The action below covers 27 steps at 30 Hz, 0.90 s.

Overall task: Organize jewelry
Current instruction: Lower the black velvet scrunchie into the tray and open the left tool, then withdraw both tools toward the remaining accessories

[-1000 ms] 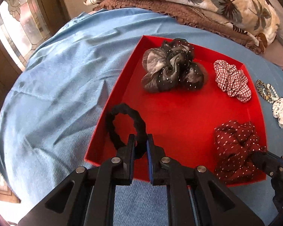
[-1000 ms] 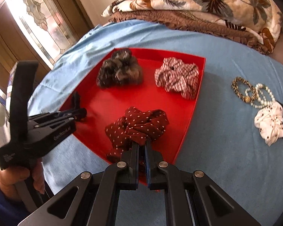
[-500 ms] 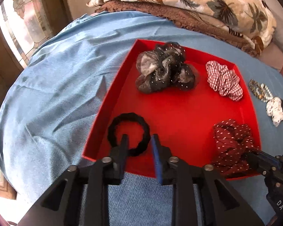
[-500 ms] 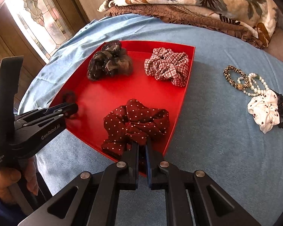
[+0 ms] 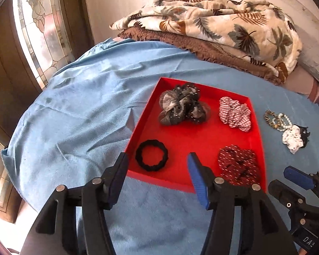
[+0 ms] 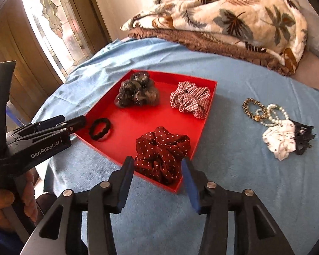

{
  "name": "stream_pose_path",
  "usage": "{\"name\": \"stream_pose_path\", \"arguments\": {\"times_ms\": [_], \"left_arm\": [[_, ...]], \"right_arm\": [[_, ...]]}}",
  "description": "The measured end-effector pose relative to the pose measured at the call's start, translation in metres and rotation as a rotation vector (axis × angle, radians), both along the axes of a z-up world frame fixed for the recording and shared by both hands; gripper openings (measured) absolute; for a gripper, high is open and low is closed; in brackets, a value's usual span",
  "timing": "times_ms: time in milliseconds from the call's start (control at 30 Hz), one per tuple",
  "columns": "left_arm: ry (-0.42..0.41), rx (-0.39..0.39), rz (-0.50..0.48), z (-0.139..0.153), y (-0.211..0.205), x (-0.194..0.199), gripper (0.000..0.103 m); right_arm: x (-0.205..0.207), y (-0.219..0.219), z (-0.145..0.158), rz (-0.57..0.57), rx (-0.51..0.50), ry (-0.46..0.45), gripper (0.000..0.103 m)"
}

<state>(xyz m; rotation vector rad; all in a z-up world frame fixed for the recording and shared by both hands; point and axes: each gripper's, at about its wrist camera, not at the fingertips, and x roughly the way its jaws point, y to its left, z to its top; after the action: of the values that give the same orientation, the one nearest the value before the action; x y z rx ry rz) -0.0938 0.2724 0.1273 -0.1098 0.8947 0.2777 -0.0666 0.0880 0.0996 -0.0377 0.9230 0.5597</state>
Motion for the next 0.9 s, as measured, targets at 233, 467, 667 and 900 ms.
{"name": "stream_pose_path", "arguments": {"times_ms": [233,467,667,900], "left_arm": [[0.012,0.024,-0.013,0.006,-0.026,-0.015,0.06],[0.004,0.057,-0.061,0.012,-0.057,-0.034,0.064],[-0.021,0.106,-0.104,0.022,-0.081,-0.047,0.069],[-0.017,0.108,-0.144,0.024,-0.098,-0.054,0.069]], "right_arm": [[-0.019,-0.035,0.007,-0.056,0.008,-0.027,0.056],[-0.032,-0.074,0.009,-0.137,0.038,-0.013,0.057],[-0.04,-0.095,0.009,-0.192,0.059,-0.006,0.057],[-0.051,-0.11,0.014,-0.219,0.06,-0.03,0.058]]}}
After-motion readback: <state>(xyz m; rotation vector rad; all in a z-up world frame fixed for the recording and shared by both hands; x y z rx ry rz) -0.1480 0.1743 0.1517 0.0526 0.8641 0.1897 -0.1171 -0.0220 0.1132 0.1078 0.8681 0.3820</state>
